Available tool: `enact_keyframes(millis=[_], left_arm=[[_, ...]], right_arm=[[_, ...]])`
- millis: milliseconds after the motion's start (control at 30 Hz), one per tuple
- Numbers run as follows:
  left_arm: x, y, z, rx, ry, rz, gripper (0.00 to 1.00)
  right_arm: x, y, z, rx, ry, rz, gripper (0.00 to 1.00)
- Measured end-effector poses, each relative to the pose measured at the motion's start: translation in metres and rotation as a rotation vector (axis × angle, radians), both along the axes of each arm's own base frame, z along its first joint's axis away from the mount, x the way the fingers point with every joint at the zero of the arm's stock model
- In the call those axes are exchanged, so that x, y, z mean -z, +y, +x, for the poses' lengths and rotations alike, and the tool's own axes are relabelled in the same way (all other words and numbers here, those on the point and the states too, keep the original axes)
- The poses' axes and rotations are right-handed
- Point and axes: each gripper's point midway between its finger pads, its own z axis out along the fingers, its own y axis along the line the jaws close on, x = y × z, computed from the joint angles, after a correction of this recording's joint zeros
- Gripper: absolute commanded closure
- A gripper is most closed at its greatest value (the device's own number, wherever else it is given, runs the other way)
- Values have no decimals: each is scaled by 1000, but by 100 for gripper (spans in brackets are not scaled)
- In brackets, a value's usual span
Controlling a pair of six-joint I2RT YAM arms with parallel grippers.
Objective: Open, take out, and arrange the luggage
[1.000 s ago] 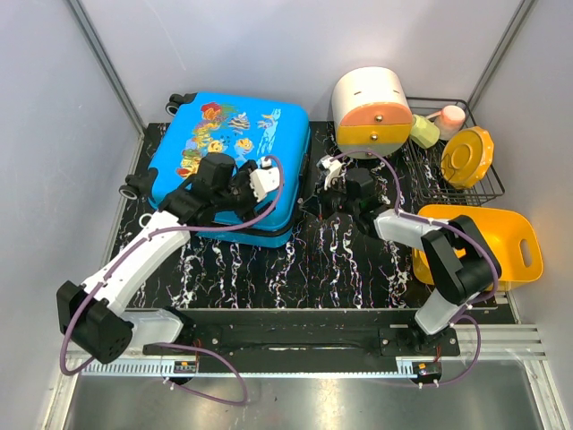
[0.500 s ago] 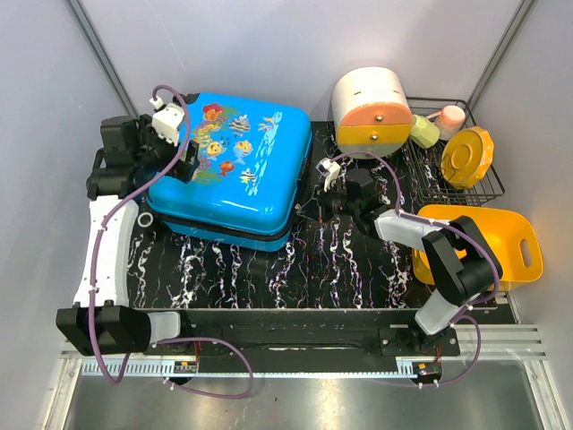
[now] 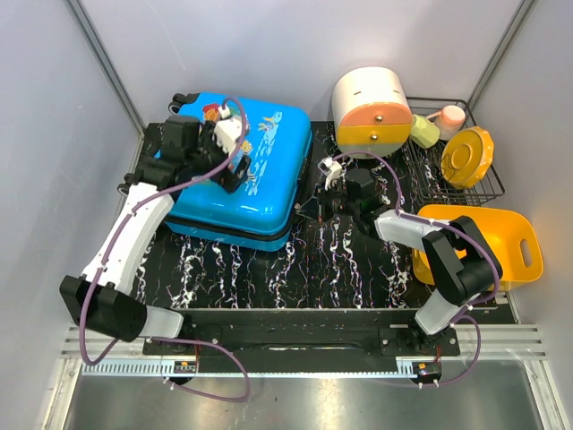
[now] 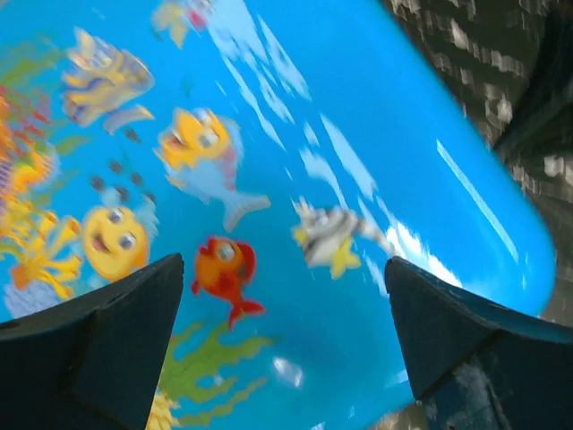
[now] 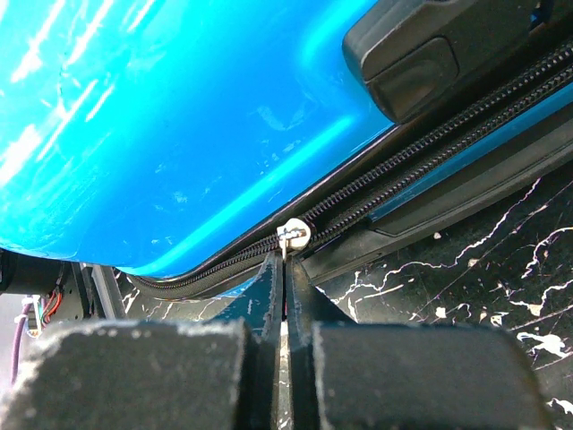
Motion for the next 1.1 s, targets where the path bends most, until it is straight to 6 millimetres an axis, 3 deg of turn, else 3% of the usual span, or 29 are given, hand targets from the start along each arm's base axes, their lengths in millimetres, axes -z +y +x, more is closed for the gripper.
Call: enact_keyframes(millis=[100, 167, 300, 400, 633, 733, 967, 1100], left_arm=[[28, 8, -28, 110, 12, 87, 3], [48, 15, -61, 184, 18, 150, 4], [52, 21, -109, 265, -41, 187, 9], [50, 24, -121, 274, -77, 181, 10], [106, 25, -141, 318, -17, 199, 21], [124, 24, -140, 313, -5, 198, 28], [145, 12, -126, 258, 96, 147, 31], [143, 3, -121, 274, 110, 136, 31]], right_arm=[[0, 0, 0, -1, -2, 0, 100], [-1, 0, 1, -1, -2, 1, 100], [-6, 2, 3, -1, 1, 4, 100], [-10, 3, 4, 2, 19, 7, 100], [-22, 3, 4, 9, 29, 29, 100], [-26, 3, 5, 10, 20, 34, 100], [-26, -7, 15, 24, -19, 8, 100], [-23, -18, 22, 6, -88, -43, 100]])
